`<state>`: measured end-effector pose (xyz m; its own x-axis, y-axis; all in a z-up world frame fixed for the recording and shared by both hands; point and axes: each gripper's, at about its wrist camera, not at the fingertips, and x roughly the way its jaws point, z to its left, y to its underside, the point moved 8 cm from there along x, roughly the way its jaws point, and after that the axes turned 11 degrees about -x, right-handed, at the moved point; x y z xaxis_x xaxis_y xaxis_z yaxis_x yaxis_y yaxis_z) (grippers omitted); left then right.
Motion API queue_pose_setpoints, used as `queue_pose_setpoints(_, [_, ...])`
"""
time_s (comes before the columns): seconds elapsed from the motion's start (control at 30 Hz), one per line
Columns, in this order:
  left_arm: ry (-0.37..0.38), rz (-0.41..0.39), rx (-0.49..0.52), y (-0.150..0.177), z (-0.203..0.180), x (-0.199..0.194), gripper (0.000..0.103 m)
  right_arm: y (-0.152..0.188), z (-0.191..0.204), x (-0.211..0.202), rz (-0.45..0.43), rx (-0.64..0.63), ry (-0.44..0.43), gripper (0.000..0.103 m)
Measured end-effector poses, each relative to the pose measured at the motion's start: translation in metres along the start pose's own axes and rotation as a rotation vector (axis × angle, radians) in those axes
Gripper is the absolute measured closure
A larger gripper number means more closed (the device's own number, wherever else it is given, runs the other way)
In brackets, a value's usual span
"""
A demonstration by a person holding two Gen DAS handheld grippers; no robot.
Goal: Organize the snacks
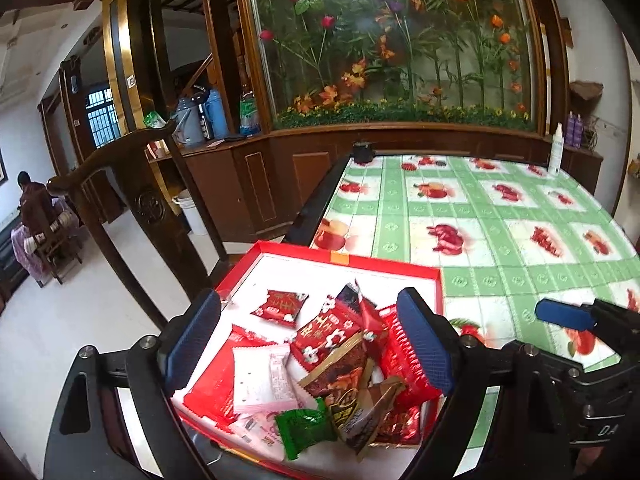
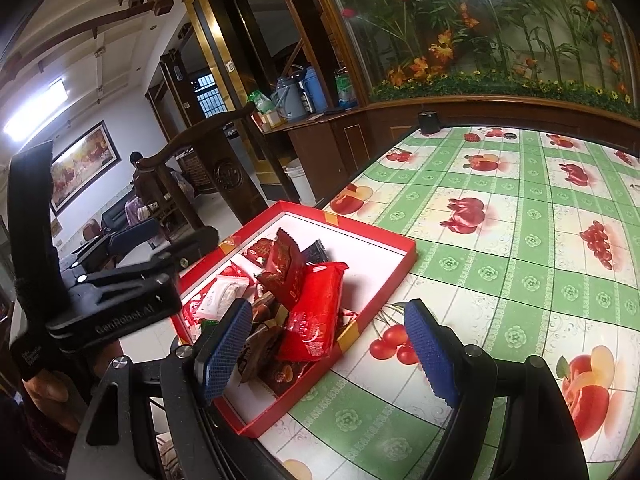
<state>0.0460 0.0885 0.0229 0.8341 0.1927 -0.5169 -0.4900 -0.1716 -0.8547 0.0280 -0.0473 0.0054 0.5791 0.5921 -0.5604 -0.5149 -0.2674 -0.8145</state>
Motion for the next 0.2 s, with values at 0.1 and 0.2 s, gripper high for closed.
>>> queue_pose_setpoints(0.1, [0.073,-0.013,-0.015,-0.001,-0.011,-0.004,0.012,0.004,-0.008,-0.002,-0.002,0.015,0.005,0.023])
queue_pose_setpoints(0.2, [0.116,-0.012,0.004,-0.001,-0.032,-0.006,0.012,0.008,-0.021,-0.009,-0.008,0.035,0.018,0.023])
